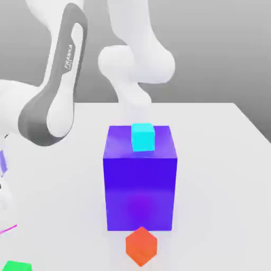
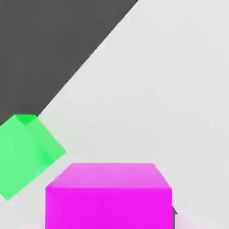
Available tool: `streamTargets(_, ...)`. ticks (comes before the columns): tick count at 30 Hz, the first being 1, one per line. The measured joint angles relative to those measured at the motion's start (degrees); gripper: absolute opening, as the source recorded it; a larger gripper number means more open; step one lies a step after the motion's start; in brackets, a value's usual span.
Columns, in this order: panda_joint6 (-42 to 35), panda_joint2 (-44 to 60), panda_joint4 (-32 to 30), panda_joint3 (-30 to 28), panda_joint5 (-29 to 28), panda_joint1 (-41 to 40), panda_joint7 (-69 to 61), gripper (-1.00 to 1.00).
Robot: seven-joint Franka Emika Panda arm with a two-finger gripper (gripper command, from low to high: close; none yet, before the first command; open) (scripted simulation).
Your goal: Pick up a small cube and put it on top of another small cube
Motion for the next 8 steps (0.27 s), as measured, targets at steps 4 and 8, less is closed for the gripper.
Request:
streamTargets(4,3.0,6.5,3.5,1.6,0.8,0.8,-0.9,-1.00)
streamTargets(8,4.4,8.2,3.7,1.7,1.0,0.8,-1.1,1.00)
